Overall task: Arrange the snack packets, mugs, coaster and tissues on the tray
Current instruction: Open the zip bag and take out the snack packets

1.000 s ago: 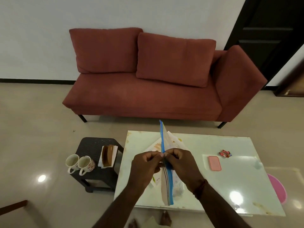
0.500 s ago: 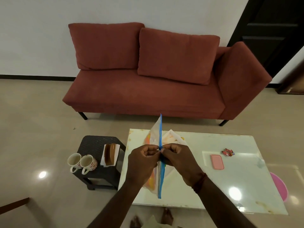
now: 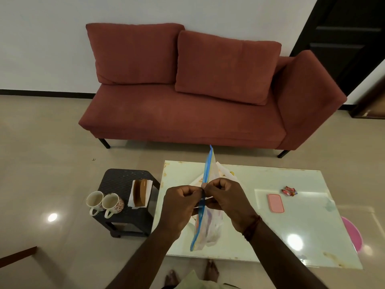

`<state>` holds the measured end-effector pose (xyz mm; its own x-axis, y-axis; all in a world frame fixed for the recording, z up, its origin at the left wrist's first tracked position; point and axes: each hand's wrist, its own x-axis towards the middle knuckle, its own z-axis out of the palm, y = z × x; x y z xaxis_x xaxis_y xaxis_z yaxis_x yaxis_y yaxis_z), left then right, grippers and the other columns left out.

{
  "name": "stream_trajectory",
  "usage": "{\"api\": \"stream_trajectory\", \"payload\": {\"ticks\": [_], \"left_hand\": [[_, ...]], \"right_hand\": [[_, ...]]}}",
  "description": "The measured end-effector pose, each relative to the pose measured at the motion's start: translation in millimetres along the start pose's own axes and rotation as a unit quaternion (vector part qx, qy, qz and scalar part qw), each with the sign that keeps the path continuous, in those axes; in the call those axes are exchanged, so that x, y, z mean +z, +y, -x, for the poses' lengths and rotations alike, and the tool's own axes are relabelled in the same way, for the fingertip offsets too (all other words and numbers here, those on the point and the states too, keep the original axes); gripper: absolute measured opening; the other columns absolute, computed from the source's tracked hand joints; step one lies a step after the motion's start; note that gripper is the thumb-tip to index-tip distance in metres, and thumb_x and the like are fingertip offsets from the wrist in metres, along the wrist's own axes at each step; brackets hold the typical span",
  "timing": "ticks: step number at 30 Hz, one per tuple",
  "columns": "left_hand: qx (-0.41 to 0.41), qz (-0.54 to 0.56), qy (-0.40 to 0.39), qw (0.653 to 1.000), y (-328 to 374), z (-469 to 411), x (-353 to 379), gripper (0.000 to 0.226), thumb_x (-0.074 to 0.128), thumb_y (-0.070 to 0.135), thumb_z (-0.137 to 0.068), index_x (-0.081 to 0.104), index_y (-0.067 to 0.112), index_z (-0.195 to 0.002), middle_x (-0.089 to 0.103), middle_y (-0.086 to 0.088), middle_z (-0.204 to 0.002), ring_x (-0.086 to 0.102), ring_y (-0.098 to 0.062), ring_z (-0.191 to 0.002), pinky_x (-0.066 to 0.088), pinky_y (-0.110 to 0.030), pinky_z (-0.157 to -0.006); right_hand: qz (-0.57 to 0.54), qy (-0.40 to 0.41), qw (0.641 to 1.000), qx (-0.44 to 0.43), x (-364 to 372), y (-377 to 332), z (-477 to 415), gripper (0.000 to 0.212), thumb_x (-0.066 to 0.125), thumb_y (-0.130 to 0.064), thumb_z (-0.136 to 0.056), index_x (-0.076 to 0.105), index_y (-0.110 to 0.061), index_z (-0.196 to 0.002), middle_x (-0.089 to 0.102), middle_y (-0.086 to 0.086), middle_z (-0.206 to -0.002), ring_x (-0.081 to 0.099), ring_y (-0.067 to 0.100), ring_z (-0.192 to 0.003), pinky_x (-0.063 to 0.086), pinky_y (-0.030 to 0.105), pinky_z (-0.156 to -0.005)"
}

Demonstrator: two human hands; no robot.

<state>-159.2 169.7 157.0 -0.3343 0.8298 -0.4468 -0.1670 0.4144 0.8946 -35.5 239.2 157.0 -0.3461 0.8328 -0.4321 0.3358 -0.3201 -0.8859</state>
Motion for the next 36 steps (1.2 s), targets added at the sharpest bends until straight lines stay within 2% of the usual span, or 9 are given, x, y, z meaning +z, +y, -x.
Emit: {"api": "stream_trajectory", "payload": {"ticks": [5, 9, 13, 16, 18, 25, 30, 33, 36], "left_hand": [[0.003, -0.028, 0.017, 0.999, -9.6, -3.5, 0.2, 0.011, 0.069, 0.019, -0.087, 0.069, 0.021, -0.076, 0.074, 0.003, -0.076, 0.073, -0.017, -0.069, 0.055, -0.018, -0.058], [0.008, -0.053, 0.067, 0.996, -10.7, -10.6, -9.5, 0.016, 0.073, 0.02, -0.085, 0.067, 0.018, -0.07, 0.072, 0.01, -0.065, 0.073, -0.01, -0.063, 0.052, -0.016, -0.051], [0.067, -0.166, 0.109, 0.978, -18.2, -5.5, -9.7, 0.02, 0.073, 0.029, -0.085, 0.063, 0.022, -0.069, 0.068, 0.023, -0.062, 0.07, -0.003, -0.059, 0.051, -0.013, -0.048], [0.096, -0.216, 0.191, 0.953, -19.6, -3.6, -28.3, 0.019, 0.073, 0.027, -0.084, 0.062, 0.028, -0.069, 0.07, 0.014, -0.069, 0.069, -0.003, -0.06, 0.055, -0.018, -0.049], [0.118, -0.222, 0.219, 0.943, -15.9, -4.6, -46.9, 0.023, 0.075, 0.023, -0.082, 0.061, 0.032, -0.067, 0.07, 0.009, -0.069, 0.069, -0.003, -0.058, 0.053, -0.016, -0.044], [0.15, -0.284, 0.234, 0.918, -6.3, -2.5, -57.0, 0.017, 0.078, 0.02, -0.079, 0.065, 0.021, -0.068, 0.066, 0.01, -0.064, 0.064, -0.004, -0.054, 0.042, -0.003, -0.044], [0.16, -0.318, 0.233, 0.905, -7.4, -0.8, -61.8, 0.013, 0.077, 0.022, -0.079, 0.071, 0.013, -0.072, 0.07, 0.006, -0.069, 0.064, -0.004, -0.057, 0.04, -0.006, -0.047], [0.17, -0.307, 0.228, 0.908, -4.0, -0.4, -67.6, 0.013, 0.077, 0.021, -0.079, 0.069, 0.016, -0.071, 0.069, 0.007, -0.066, 0.066, -0.006, -0.057, 0.045, -0.015, -0.051], [0.188, -0.3, 0.161, 0.921, -0.7, 0.9, -86.1, 0.013, 0.071, 0.029, -0.081, 0.063, 0.028, -0.072, 0.066, 0.016, -0.06, 0.068, -0.005, -0.056, 0.051, -0.014, -0.048]], "right_hand": [[0.043, 0.005, 0.999, -0.008, -0.8, 0.1, 0.9, 0.021, 0.063, -0.02, -0.093, 0.07, -0.002, -0.085, 0.074, 0.013, -0.082, 0.074, 0.024, -0.075, 0.063, 0.034, -0.073], [0.08, 0.014, 0.997, -0.009, -8.5, 1.3, 0.4, 0.022, 0.062, -0.021, -0.094, 0.065, -0.007, -0.077, 0.072, 0.006, -0.073, 0.073, 0.018, -0.064, 0.062, 0.028, -0.065], [0.203, 0.004, 0.978, -0.04, -0.7, 8.5, 4.5, 0.027, 0.053, -0.025, -0.098, 0.054, -0.018, -0.072, 0.065, -0.007, -0.069, 0.067, 0.008, -0.053, 0.051, 0.014, -0.051], [0.281, 0.028, 0.957, -0.06, -5.9, 14.7, 4.5, 0.026, 0.046, -0.022, -0.1, 0.05, -0.014, -0.076, 0.066, 0.003, -0.072, 0.067, 0.019, -0.063, 0.052, 0.028, -0.058], [0.254, 0.051, 0.965, -0.037, -20.0, 19.8, 3.2, 0.022, 0.046, -0.018, -0.098, 0.051, -0.007, -0.079, 0.066, 0.01, -0.07, 0.067, 0.026, -0.063, 0.055, 0.038, -0.062], [0.247, 0.07, 0.967, -0.012, -40.2, 22.2, 0.6, 0.015, 0.055, -0.02, -0.084, 0.057, -0.008, -0.075, 0.065, 0.003, -0.063, 0.065, 0.009, -0.052, 0.055, 0.037, -0.062], [0.247, 0.064, 0.967, -0.018, -41.1, 12.5, 0.2, 0.018, 0.056, -0.021, -0.083, 0.061, -0.005, -0.077, 0.069, 0.003, -0.067, 0.068, 0.008, -0.056, 0.058, 0.037, -0.063], [0.259, 0.048, 0.964, -0.031, -42.5, -0.3, 2.6, 0.018, 0.057, -0.022, -0.083, 0.063, -0.007, -0.075, 0.07, -0.001, -0.065, 0.069, 0.011, -0.06, 0.058, 0.037, -0.067], [0.256, 0.028, 0.964, -0.065, -35.5, -23.6, 7.4, 0.017, 0.058, -0.022, -0.082, 0.062, -0.012, -0.069, 0.07, -0.004, -0.062, 0.068, 0.011, -0.061, 0.056, 0.034, -0.064]]}}
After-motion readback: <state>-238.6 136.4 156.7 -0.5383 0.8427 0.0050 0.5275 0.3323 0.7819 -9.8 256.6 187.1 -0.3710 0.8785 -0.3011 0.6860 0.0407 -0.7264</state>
